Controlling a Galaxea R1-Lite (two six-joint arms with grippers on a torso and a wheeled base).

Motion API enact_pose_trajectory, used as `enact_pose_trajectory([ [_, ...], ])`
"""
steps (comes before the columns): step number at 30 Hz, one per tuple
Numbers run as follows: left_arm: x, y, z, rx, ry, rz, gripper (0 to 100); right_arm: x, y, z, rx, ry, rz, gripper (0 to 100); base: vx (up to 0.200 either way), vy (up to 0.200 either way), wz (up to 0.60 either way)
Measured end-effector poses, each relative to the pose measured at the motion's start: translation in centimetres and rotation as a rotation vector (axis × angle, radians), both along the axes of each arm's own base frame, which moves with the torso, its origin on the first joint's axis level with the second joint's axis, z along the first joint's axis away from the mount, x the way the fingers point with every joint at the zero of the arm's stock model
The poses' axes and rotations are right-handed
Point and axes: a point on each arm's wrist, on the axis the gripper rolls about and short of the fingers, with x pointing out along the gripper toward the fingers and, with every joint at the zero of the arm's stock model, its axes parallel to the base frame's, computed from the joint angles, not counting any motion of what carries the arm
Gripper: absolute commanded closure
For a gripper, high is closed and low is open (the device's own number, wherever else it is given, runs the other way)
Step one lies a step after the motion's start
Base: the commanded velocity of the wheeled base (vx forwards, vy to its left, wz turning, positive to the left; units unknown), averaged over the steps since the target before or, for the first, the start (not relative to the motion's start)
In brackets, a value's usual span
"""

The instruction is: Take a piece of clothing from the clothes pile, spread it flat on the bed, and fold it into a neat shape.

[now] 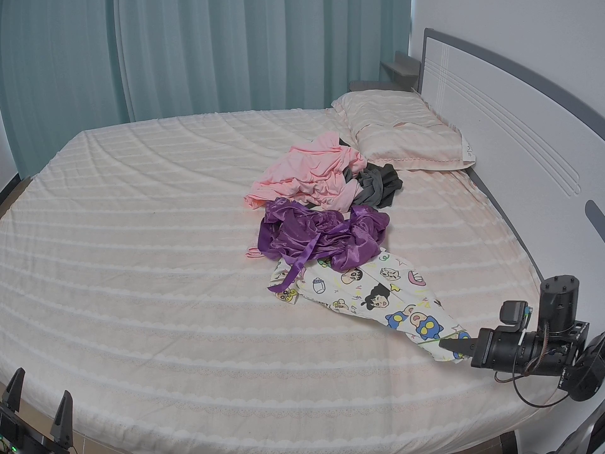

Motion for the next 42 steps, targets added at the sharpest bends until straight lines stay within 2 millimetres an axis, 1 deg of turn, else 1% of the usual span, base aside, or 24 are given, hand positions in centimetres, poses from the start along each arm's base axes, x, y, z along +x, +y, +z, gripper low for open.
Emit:
enact_pose_trajectory([
  [3, -0.1, 0.0, 1.0, -0.029, -0.04, -0.014, 0, -0.9, -0.3, 1.0, 0.039, -0.027, 0.005, 100, 0.0, 0.0, 0.0],
  [6, -0.2, -0.1, 3.2, -0.035, -0.083, -0.062, 0, -1.5, -0.4, 1.9, 0.087, -0.049, 0.013, 100, 0.0, 0.0, 0.0],
  [9, 0.4, -0.3, 4.9, -0.004, -0.059, -0.131, 0, -1.9, -0.5, 2.8, 0.132, -0.073, 0.019, 100, 0.0, 0.0, 0.0],
  [12, 1.7, -0.4, 6.2, 0.021, 0.01, -0.193, 0, -2.0, -0.7, 3.9, 0.173, -0.106, 0.021, 100, 0.0, 0.0, 0.0],
  [15, 3.5, -0.5, 7.1, 0.037, 0.093, -0.259, 0, -1.9, -0.9, 4.9, 0.205, -0.139, 0.022, 100, 0.0, 0.0, 0.0],
  [21, 8.0, -1.4, 8.2, 0.057, 0.22, -0.402, 0, -1.5, -1.3, 7.2, 0.261, -0.206, 0.024, 100, 0.0, 0.0, 0.0],
  [24, 10.6, -2.3, 8.3, 0.057, 0.274, -0.467, 0, -1.4, -1.5, 8.4, 0.285, -0.238, 0.032, 100, 0.0, 0.0, 0.0],
  [27, 13.2, -3.6, 8.1, 0.04, 0.323, -0.518, 0, -1.3, -1.6, 9.5, 0.303, -0.259, 0.046, 100, 0.0, 0.0, 0.0],
  [31, 16.7, -5.9, 7.4, 0.016, 0.379, -0.555, 0, -1.4, -1.8, 10.4, 0.319, -0.267, 0.064, 100, 0.0, 0.0, 0.0],
  [36, 20.8, -9.5, 5.9, -0.025, 0.432, -0.588, 0, -1.6, -1.9, 10.8, 0.33, -0.25, 0.079, 100, 0.0, 0.0, 0.0],
  [42, 25.1, -14.8, 2.8, -0.099, 0.49, -0.627, 0, -1.5, -1.8, 10.7, 0.337, -0.213, 0.1, 100, 0.0, 0.0, 0.0],
])
